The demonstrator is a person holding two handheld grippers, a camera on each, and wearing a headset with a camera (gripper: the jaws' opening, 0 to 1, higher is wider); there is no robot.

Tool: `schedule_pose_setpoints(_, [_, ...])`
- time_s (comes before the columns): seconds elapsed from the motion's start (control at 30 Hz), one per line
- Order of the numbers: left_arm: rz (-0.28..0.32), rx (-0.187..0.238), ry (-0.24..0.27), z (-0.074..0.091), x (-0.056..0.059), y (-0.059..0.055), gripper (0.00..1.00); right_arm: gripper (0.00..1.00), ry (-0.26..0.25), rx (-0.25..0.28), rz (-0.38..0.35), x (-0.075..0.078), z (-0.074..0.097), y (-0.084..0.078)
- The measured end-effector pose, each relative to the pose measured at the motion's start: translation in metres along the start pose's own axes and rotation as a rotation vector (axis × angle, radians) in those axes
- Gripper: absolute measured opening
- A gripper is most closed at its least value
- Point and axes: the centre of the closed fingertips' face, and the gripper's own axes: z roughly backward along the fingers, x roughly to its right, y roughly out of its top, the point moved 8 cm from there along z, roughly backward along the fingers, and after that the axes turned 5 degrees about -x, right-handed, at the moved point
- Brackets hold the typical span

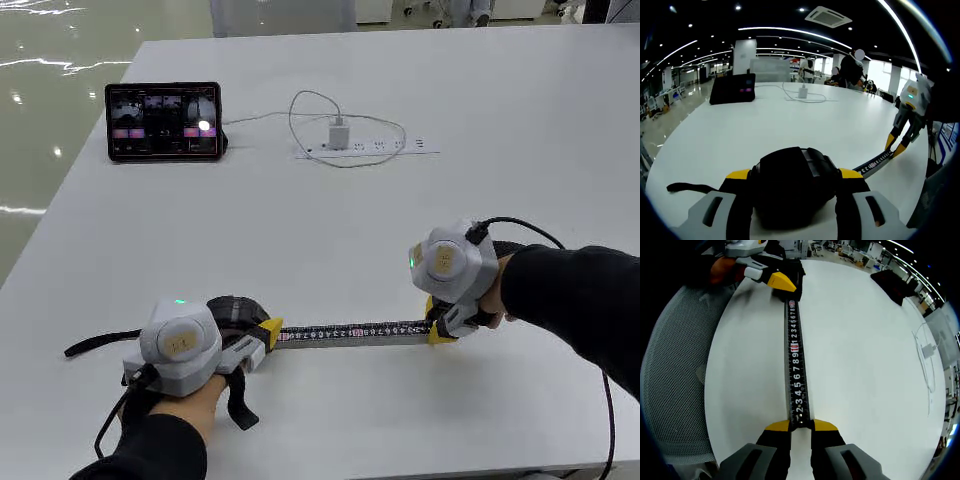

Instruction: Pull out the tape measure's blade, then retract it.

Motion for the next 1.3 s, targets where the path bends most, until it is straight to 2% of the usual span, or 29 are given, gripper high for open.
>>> schedule_pose_setpoints(0.37, [-0.001,0.0,0.0,0.0,0.0,0.0,0.63,0.11,-0.003,-0.031,-0.018,0.0,0.0,0.004])
schedule_pose_setpoints(1.3, [0.002,0.001,0.0,0.0,0.0,0.0,0.63,0.11,-0.005,-0.021,-0.054,-0.001,-0.002,0.011])
